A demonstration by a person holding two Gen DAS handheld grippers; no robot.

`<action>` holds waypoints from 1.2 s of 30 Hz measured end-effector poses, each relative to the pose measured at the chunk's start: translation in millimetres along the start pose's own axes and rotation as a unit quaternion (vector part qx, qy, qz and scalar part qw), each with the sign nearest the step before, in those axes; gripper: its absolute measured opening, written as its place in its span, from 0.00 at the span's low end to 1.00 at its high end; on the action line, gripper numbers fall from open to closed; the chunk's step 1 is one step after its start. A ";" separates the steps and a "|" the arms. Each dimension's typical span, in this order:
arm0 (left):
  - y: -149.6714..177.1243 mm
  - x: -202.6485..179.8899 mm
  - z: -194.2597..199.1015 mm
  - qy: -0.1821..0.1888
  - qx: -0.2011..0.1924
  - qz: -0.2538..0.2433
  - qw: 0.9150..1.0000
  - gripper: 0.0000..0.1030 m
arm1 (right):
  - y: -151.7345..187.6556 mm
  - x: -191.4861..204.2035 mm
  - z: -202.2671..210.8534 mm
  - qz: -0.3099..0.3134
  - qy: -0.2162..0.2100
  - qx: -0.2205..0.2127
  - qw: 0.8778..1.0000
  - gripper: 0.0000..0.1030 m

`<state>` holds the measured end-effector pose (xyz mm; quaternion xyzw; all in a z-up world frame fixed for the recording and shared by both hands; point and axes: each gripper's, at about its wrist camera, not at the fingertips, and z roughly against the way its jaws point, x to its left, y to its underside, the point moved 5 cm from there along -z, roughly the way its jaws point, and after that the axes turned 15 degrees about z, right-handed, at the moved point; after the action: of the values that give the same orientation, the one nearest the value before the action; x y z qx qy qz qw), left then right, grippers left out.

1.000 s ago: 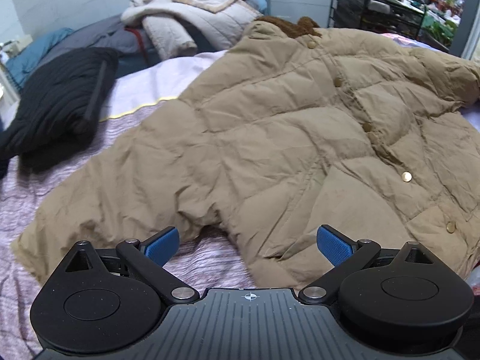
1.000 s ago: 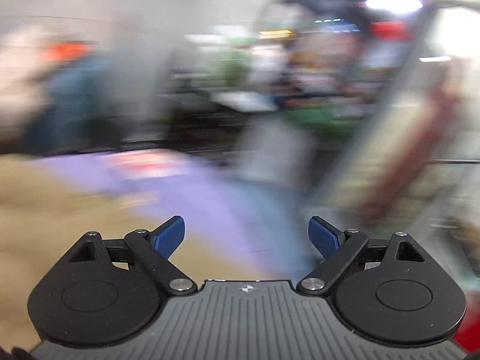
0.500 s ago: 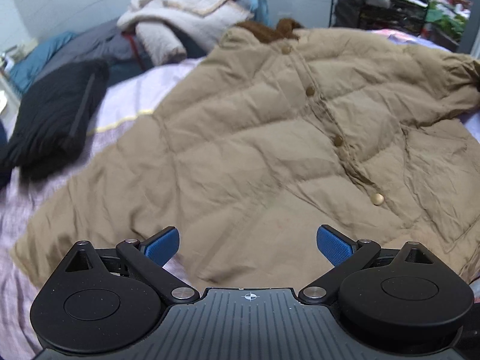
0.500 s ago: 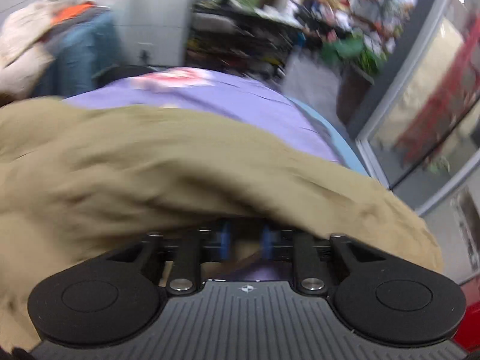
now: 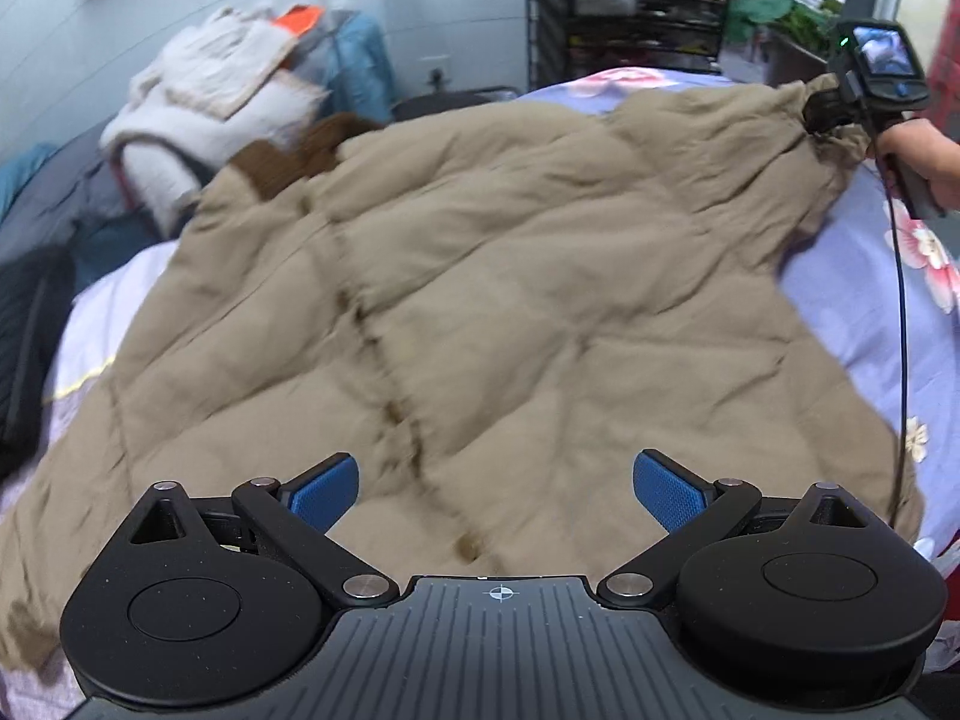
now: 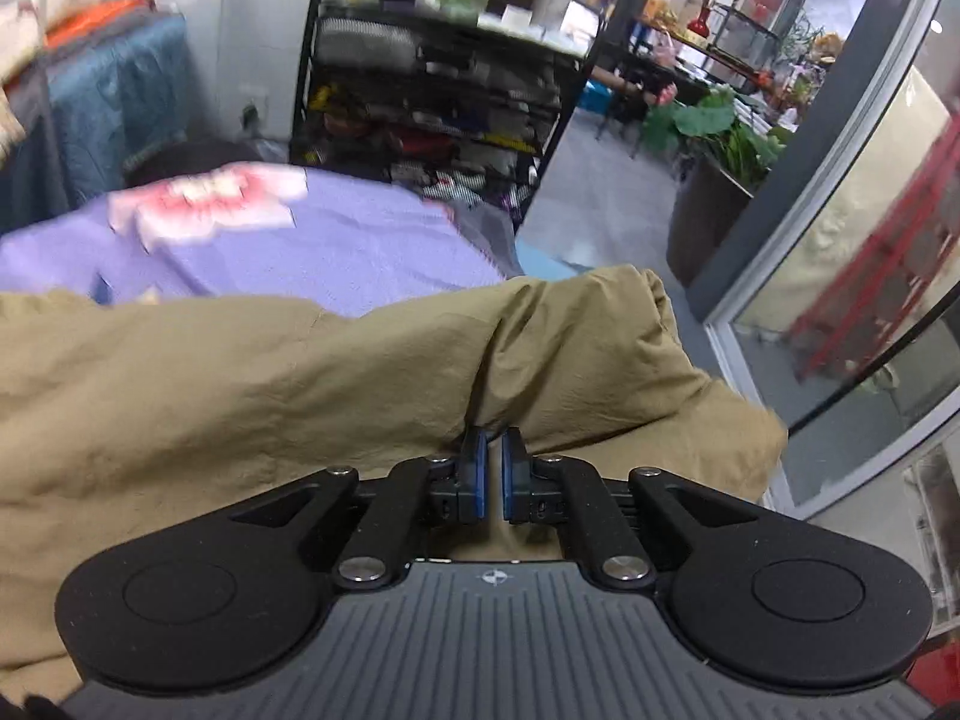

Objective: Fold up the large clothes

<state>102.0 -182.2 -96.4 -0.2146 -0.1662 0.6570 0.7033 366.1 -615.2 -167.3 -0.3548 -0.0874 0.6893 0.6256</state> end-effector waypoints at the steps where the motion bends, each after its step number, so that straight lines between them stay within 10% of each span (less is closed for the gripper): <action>1: -1.9 -3.5 -0.6 0.000 -0.003 -0.002 1.000 1.00 | 2.8 -8.4 11.4 -0.020 -0.011 -0.011 1.000 0.58; 3: -4.9 -10.3 -0.1 -0.006 -0.008 -0.002 1.000 1.00 | 13.2 -40.5 35.8 -0.083 -0.016 -0.039 0.996 0.98; 11: -13.3 -0.9 -1.7 -0.035 -0.011 0.025 0.999 1.00 | 76.1 -109.6 78.2 -0.202 -0.091 -0.038 0.974 0.93; 18: -17.3 2.3 0.1 -0.051 -0.014 0.027 0.998 1.00 | 66.5 -78.0 36.1 -0.276 -0.172 -0.037 0.945 0.93; 20: -13.7 2.8 -0.1 -0.060 -0.013 0.029 0.998 1.00 | 63.5 -71.9 24.4 -0.276 -0.158 -0.025 0.948 0.84; 25: 4.3 9.8 0.6 -0.065 -0.002 0.039 0.997 1.00 | 60.1 -76.0 21.0 -0.297 -0.151 -0.036 0.942 0.21; 36: 21.9 55.6 2.6 -0.076 0.001 0.057 0.995 1.00 | -45.2 -13.8 188.3 -0.085 -0.128 -0.203 0.967 0.15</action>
<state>86.5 -125.6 -108.3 -0.1723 -0.2060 0.7106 0.6503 289.2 -557.8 1.5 -0.3748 -0.3345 0.6408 0.5805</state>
